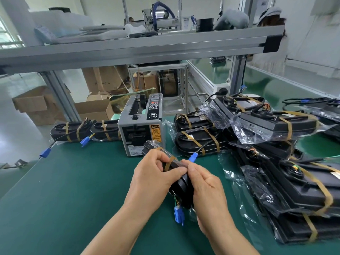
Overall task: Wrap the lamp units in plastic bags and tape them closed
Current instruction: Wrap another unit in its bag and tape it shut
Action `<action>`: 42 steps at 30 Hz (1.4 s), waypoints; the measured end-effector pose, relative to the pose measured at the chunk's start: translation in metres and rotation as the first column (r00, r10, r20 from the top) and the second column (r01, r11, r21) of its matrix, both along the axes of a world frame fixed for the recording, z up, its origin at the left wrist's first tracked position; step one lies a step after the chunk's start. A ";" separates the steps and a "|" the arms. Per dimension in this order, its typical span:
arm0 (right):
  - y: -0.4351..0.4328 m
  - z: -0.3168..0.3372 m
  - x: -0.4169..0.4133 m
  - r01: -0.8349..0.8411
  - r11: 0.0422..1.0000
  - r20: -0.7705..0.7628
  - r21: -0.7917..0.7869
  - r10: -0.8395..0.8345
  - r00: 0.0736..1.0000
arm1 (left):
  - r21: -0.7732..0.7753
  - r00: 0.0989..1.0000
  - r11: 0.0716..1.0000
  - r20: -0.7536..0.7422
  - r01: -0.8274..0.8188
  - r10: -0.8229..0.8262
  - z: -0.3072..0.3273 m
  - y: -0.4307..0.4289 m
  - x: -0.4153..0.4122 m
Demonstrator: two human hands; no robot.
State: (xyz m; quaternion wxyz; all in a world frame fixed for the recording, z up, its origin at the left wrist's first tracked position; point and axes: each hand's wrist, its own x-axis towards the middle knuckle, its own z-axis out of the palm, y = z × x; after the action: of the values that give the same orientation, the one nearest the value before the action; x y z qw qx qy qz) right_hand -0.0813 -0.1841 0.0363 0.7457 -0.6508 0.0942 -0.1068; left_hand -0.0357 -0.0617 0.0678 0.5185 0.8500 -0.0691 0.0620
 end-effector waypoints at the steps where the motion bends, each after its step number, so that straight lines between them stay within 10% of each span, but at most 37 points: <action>1: 0.000 0.002 -0.001 0.003 1.000 -0.003 0.003 -0.003 1.000 | -0.015 1.000 1.000 -0.012 0.003 -0.003 0.000 0.002 0.003; 11: -0.009 0.024 0.001 0.012 0.977 -0.046 -0.212 -0.022 0.999 | -0.091 0.999 0.995 -0.004 0.035 -0.035 -0.008 0.006 0.009; 16: -0.013 0.058 0.032 -0.122 0.764 -0.070 -0.634 0.100 0.992 | -0.142 0.999 0.989 -0.017 0.040 -0.043 -0.011 0.006 0.001; 24: 0.011 0.075 0.096 -0.329 0.470 -0.233 -0.819 0.251 0.939 | -0.249 0.990 0.962 -0.052 0.112 -0.128 -0.001 0.016 0.002; 28: 0.009 0.061 0.099 -0.305 0.541 -0.200 -0.784 0.244 0.949 | -0.565 0.977 0.809 -0.208 -0.163 0.051 0.008 0.036 0.038; 34: 0.001 0.055 0.096 -0.238 0.628 -0.171 -0.741 0.165 0.971 | -0.563 0.815 0.671 -0.569 -0.483 0.109 0.009 0.039 0.109; 42: 0.009 0.048 0.097 -0.218 0.667 -0.141 -0.712 0.169 0.975 | -0.563 0.715 0.554 -0.694 -0.613 0.087 0.004 0.030 0.134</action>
State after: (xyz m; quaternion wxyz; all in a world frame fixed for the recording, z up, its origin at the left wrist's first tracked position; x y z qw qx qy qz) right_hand 0.0157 -0.1752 0.0840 0.4323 -0.9010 -0.0019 -0.0350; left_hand 0.0984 -0.0322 0.0720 0.7943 0.5161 0.3114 -0.0751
